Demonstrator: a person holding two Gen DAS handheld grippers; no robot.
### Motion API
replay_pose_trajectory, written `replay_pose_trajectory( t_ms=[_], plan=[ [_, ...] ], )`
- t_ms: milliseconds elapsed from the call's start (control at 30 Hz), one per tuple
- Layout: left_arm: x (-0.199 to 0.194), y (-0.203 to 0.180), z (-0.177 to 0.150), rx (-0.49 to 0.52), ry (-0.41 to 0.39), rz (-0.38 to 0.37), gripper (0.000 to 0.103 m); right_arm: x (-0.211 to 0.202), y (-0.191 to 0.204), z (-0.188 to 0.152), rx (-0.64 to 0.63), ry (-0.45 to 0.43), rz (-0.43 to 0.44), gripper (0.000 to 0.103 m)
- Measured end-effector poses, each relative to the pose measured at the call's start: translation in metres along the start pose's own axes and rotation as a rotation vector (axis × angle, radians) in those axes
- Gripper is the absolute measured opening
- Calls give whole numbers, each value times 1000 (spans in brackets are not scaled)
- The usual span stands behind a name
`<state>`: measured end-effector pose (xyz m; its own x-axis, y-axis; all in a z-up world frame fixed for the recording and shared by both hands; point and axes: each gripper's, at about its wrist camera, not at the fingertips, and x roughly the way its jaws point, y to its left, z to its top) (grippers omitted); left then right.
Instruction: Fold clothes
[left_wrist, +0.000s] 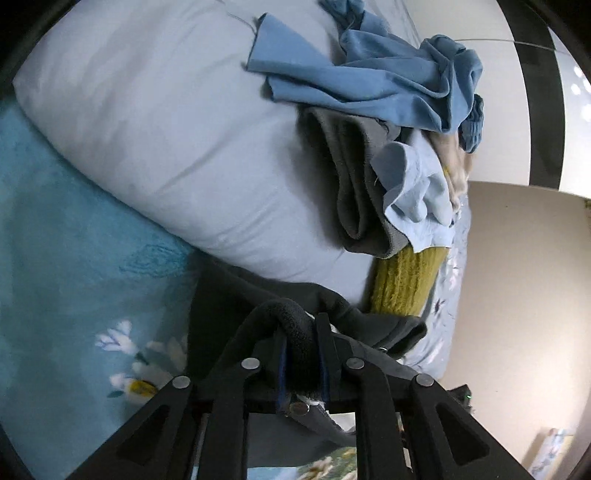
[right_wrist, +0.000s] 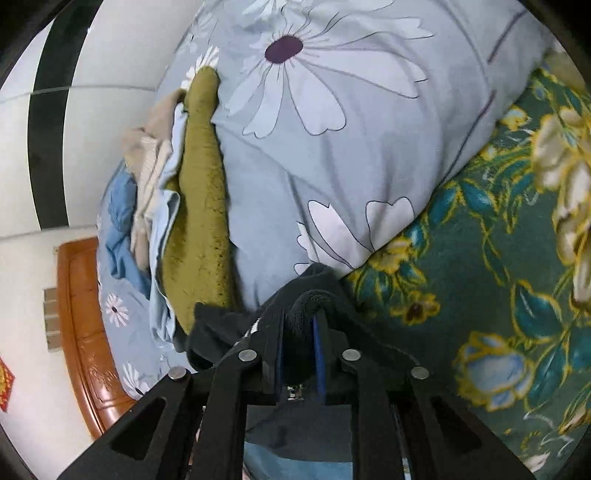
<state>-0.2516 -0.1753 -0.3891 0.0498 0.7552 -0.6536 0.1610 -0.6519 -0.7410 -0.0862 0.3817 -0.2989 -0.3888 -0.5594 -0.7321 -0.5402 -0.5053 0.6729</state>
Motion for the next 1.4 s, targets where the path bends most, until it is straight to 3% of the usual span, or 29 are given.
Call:
replay_pose_trajectory(
  t_ms=[33,100,133,200,367,533,633,700,800,900,933,1033,1067,1100,1133,1167,1333,1400],
  plan=[
    [-2,-1,-1,6,-1,-10,28,-1,2,0,-17,4,-6,18],
    [-14,-5,-8,18,-9,-41,49,-2,7,0,-48,11,-13,22],
    [-19,-8,-12,29,-26,-70,53,-5,9,-1,-55,8,-2,24],
    [-26,-12,-21,48,-52,-92,65,-11,12,-5,-68,1,20,41],
    [-34,-22,-41,95,-101,-57,66,-18,19,-16,-102,-12,56,42],
    [-24,-29,-52,155,-84,65,66,-1,25,-21,-131,26,-29,42],
    [-20,-29,-54,158,-70,107,66,11,25,-18,-93,37,-53,32],
    [-22,-28,-57,148,-67,112,66,17,27,-17,-95,41,-74,12],
    [-25,-26,-60,161,-69,155,66,24,33,-15,-132,52,-109,5],
    [-20,-21,-60,159,-55,201,66,26,36,-14,-151,60,-114,4],
    [-18,-19,-60,158,-50,219,65,27,37,-14,-154,60,-115,4],
    [-19,-14,-57,108,-60,164,63,26,38,-14,-154,61,-107,4],
    [-19,-13,-56,93,-67,146,52,25,39,-14,-156,61,-101,4],
    [-19,-14,-53,84,-70,138,28,25,40,-14,-160,59,-97,4],
    [-19,-15,-51,77,-72,134,17,24,42,-14,-165,56,-92,4],
    [-19,-16,-47,67,-76,117,12,23,44,-13,-168,53,-82,4],
    [-24,-26,-26,32,-127,40,11,17,52,-1,-154,10,-30,1],
    [-24,-31,-16,33,-147,48,11,17,55,7,-150,-8,-26,1]
  ],
)
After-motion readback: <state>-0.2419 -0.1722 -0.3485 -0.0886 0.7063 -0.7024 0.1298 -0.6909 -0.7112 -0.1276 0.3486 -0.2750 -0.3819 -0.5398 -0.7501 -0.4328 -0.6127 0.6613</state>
